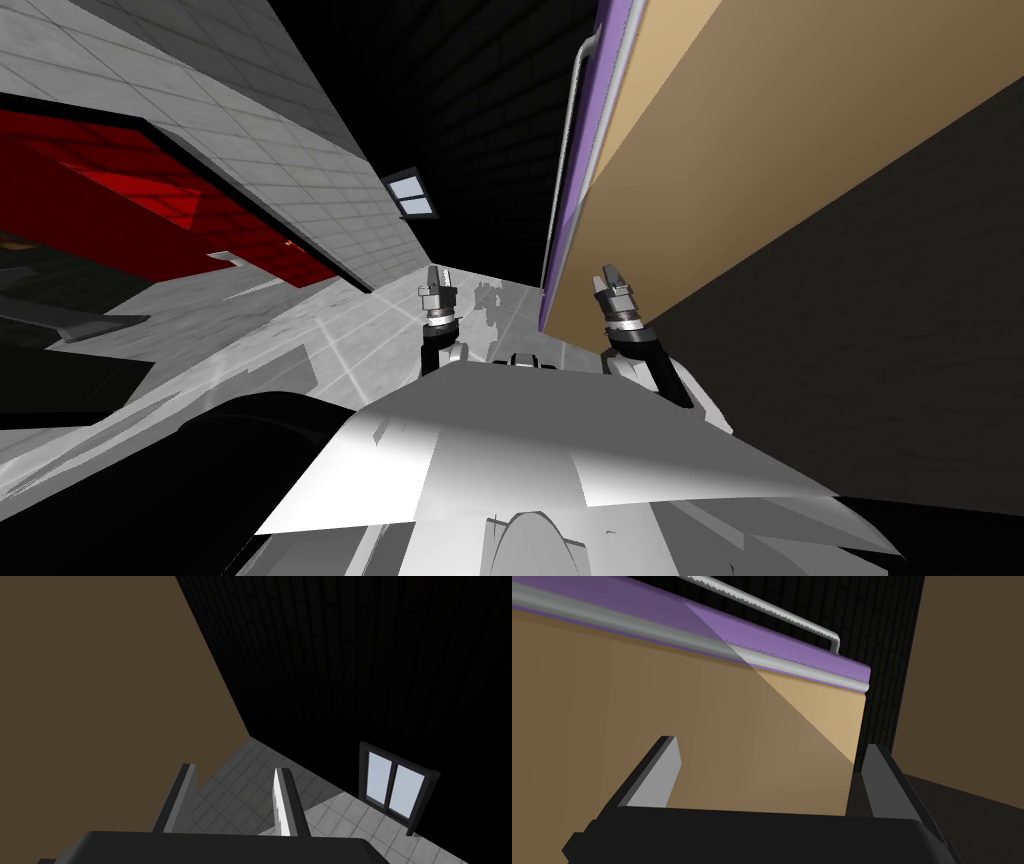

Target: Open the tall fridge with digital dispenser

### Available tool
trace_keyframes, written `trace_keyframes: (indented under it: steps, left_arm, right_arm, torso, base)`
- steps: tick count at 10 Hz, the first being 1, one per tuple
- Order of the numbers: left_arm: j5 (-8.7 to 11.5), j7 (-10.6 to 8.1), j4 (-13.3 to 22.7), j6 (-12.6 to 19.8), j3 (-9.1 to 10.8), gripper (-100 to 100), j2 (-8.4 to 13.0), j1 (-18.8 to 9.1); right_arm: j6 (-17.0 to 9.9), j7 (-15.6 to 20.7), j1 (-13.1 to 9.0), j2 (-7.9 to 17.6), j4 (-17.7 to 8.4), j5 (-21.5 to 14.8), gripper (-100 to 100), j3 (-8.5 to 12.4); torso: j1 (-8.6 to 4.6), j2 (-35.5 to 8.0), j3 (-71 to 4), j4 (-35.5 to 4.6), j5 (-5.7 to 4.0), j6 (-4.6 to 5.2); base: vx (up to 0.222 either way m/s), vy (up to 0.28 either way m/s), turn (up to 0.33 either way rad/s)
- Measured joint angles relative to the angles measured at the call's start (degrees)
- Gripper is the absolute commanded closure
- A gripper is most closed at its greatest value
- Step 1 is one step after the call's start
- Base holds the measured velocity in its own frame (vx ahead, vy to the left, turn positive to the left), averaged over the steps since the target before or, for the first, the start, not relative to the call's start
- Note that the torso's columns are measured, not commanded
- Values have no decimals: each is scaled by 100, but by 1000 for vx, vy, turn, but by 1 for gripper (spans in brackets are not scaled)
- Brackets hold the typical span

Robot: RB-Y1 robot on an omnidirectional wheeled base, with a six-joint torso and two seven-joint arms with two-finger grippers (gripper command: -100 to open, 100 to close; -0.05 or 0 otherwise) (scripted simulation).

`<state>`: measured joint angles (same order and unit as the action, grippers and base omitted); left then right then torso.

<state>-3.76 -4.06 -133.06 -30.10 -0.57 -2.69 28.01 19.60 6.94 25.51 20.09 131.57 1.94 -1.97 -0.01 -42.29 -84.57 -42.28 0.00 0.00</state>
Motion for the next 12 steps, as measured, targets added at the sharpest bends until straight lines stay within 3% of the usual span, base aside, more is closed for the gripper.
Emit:
trace_keyframes:
  steps: [12]
  left_arm:
    - [0,0,0,0,0,0,0,0]
  right_arm:
    - [15,-2,-567,1881,-502,-35,-100,-61]
  torso:
    - [6,2,-1,0,2,-1]
  base:
    - [27,38,-31]
